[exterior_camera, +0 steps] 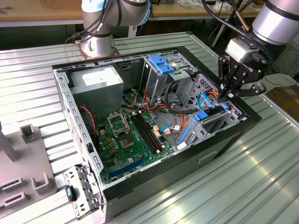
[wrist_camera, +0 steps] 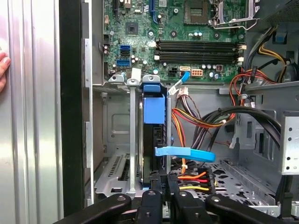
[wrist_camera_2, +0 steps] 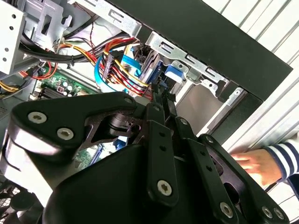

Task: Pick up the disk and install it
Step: 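Insert the second disk wire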

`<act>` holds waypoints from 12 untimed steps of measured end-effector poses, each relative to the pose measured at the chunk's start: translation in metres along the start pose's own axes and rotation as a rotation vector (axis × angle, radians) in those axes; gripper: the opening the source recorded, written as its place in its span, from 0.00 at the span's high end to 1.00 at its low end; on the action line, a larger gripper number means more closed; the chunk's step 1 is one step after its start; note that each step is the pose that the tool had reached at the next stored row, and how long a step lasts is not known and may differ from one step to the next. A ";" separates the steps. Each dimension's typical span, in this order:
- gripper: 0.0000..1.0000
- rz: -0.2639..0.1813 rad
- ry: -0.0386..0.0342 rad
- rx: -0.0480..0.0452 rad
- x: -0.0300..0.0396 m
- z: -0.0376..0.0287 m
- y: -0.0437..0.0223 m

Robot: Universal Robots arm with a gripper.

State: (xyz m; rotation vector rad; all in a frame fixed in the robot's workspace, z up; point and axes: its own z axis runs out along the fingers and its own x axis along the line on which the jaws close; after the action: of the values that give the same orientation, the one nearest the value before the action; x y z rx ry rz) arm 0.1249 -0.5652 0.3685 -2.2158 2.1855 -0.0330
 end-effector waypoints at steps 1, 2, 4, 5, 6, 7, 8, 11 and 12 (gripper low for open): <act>0.84 0.000 0.0000 0.0000 0.0007 0.0001 0.0006; 0.84 0.000 -0.0001 0.0000 0.0010 0.0003 0.0008; 0.84 0.001 -0.0001 0.0000 0.0026 0.0015 0.0013; 0.84 0.001 -0.0002 0.0000 0.0036 0.0026 0.0017; 0.84 0.001 0.0000 0.0000 0.0039 0.0029 0.0021; 0.84 0.001 0.0001 0.0000 0.0039 0.0029 0.0022; 0.84 0.001 0.0002 0.0000 0.0039 0.0030 0.0023; 0.84 0.001 -0.0009 0.0000 0.0040 0.0040 0.0043; 0.84 0.001 -0.0023 0.0001 0.0039 0.0040 0.0043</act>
State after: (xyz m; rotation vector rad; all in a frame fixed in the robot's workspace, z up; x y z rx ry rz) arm 0.1208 -0.5691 0.3643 -2.2136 2.1854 -0.0305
